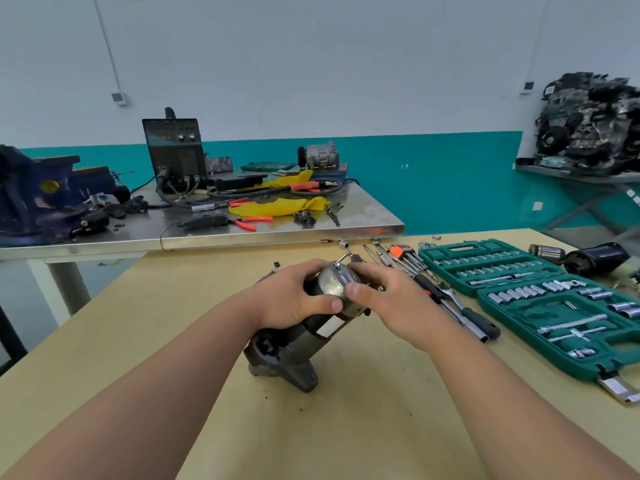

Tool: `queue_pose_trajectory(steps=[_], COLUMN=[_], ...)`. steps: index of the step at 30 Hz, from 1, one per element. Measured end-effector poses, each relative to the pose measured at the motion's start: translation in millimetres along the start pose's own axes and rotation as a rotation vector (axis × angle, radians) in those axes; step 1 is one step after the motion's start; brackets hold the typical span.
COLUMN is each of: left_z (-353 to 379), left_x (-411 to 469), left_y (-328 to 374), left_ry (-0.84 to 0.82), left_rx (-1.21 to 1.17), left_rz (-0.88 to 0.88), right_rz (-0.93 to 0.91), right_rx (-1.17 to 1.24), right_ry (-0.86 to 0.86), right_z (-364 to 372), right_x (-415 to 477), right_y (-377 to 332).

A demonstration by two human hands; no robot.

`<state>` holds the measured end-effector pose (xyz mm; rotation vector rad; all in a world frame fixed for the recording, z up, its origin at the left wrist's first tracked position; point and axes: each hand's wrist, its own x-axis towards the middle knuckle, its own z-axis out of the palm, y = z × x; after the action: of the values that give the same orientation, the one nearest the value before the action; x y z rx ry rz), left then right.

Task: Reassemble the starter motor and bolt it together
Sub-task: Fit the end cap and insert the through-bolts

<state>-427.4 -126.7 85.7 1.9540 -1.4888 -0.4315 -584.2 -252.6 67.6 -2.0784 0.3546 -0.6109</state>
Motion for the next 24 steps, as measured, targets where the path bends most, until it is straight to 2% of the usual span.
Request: queue_pose_trajectory(steps=[5,13,15,17,20,24], left_z=[-4.8,3.1,20.7,42.5,63.9,70.8], left_x=[16.6,16.2,9.5,0.2,-12.3,-15.9], left_y=[3.1,21.3,24.5,23.6,16.4,5.0], left_ry=[-0.151,-0.202,-0.101,0.113,0.360,0.396], left_rx=[0.107,0.371,0.462,0.470,0.523,0.638], left_rz=[-0.036,-0.149,-0.175,-0.182,-0.084,0.017], right_rz=[0.076,0.238,0.252,0.260,0.261,0.297], right_rx=[0.204,0.405,0.419,0.462,0.474,0.392], right_ry=[0.128,0.197,0.203,0.203,0.197,0.131], right_z=[17.3,36.3,36.9,39.0,40.7,37.1], right_x=[-1.7,-1.9,-1.9,-2.0,-6.1,-15.0], right_y=[18.6,38.1,38.0,37.5,34.9,40.9])
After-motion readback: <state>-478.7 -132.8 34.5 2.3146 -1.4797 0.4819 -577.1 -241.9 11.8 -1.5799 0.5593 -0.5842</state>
